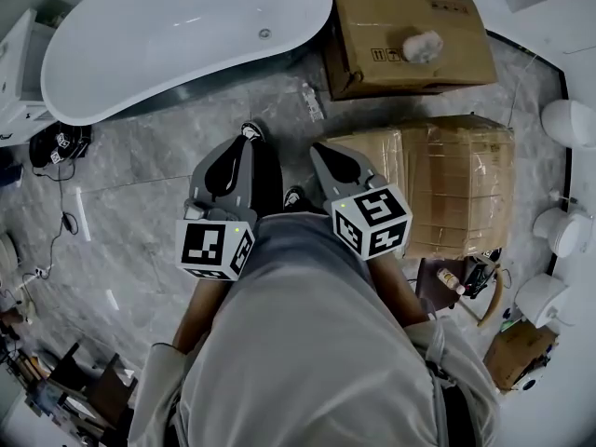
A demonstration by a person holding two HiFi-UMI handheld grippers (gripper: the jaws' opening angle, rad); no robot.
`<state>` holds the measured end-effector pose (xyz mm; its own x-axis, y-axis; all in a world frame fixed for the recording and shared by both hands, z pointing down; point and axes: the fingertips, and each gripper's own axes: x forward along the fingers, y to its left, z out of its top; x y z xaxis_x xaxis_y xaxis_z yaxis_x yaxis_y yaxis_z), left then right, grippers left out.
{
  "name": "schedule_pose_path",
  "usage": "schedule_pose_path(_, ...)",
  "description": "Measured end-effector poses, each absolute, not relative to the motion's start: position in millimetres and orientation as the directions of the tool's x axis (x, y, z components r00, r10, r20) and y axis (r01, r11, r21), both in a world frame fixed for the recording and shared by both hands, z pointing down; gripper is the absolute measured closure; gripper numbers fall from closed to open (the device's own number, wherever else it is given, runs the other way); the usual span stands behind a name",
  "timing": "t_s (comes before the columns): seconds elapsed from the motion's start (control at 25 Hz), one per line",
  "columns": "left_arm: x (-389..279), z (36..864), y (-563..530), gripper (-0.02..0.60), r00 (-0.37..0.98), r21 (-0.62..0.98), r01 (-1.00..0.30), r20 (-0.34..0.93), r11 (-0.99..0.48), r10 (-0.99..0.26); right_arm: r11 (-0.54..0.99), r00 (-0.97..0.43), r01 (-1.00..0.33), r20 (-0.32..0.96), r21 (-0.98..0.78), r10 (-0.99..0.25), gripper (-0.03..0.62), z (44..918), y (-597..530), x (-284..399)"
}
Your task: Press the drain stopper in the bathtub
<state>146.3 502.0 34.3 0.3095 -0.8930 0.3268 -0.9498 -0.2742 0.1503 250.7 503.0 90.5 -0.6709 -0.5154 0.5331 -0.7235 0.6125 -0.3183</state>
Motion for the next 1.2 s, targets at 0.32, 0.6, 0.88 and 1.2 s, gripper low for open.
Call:
schedule_pose_path(0.32,104.5,45.0,441.8,0.581,0.312,0.175,-0.948,0.361,-0.265,-0.879,0.606,-0.672,-0.722,0.545,-0.333,-0.501,0.608,93.4,443.8,208.1)
schedule_pose_path(0.6,74.2,46.0,391.6,0.581,0.334,0.18,-0.941,0.37,-0.286,-0.867,0.607,-0.666,-0.724,0.564,-0.329,-0.488,0.608,90.7,394.5,174.3)
schedule_pose_path(0.88,32.2,40.3,340.3,0.581,0.31,0.172,-0.949,0.356,-0.264,-0.881,0.643,-0.677,-0.704,0.557,-0.302,-0.48,0.608,78.2,340.0,130.0)
schedule_pose_path(1.2,-22.5,32.9,284.6,0.581,0.302,0.166,-0.951,0.335,-0.259,-0.893,0.668,-0.694,-0.683,0.547,-0.295,-0.468,0.608,73.9,286.0,70.1)
